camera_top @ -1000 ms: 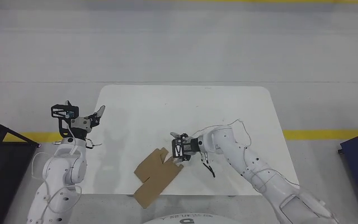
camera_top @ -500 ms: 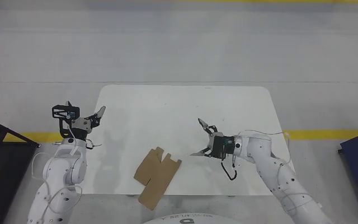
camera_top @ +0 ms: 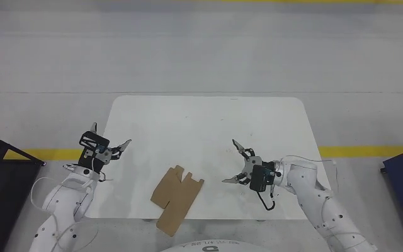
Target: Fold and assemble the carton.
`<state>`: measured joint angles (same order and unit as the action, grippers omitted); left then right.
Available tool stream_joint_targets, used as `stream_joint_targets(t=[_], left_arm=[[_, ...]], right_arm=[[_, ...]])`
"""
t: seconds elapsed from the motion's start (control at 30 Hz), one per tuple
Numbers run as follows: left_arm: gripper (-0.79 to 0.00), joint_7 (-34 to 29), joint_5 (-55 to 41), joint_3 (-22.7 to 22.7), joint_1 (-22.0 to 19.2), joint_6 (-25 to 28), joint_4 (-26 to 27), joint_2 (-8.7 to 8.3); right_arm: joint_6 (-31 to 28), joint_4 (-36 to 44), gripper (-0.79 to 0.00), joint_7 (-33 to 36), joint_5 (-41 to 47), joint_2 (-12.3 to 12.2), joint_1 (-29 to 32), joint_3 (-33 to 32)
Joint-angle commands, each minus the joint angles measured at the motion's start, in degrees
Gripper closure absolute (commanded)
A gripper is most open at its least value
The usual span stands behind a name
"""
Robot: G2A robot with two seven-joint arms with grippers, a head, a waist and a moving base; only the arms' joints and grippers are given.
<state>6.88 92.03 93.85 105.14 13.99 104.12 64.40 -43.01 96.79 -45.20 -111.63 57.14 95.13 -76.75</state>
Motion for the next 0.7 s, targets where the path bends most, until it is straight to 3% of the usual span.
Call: stream_joint_targets(t=[0.0,0.07,0.13,0.23,0.37,0.43,0.53,0.67], left_arm=[[-0.785,0.0,0.0,0.0,0.0,0.0,0.0,0.00],[-0.785,0.3,2.2,-0.6,0.0,0.7,0.5,-0.09],[-0.785,2.8,12.7,-2.6,1.1,1.3,1.8,-0.50],[-0.785,13.5,25.0,-2.9,4.0,4.9,2.0,-1.59],[-0.785,22.8,29.8,-0.4,6.2,12.7,1.7,-2.90],[-0.785,25.3,36.5,-0.2,7.1,14.7,2.0,-3.65],[-0.785,29.3,44.9,-1.7,8.0,13.0,1.9,-4.38],[-0.785,30.1,45.2,-1.9,8.1,11.8,1.5,-4.44]], right_arm=[[0.0,0.0,-0.785,0.0,0.0,0.0,0.0,0.0],[0.0,0.0,-0.785,0.0,0.0,0.0,0.0,0.0],[0.0,0.0,-0.785,0.0,0.0,0.0,0.0,0.0],[0.0,0.0,-0.785,0.0,0.0,0.0,0.0,0.0],[0.0,0.0,-0.785,0.0,0.0,0.0,0.0,0.0],[0.0,0.0,-0.785,0.0,0.0,0.0,0.0,0.0],[0.0,0.0,-0.785,0.0,0.0,0.0,0.0,0.0],[0.0,0.0,-0.785,0.0,0.0,0.0,0.0,0.0]])
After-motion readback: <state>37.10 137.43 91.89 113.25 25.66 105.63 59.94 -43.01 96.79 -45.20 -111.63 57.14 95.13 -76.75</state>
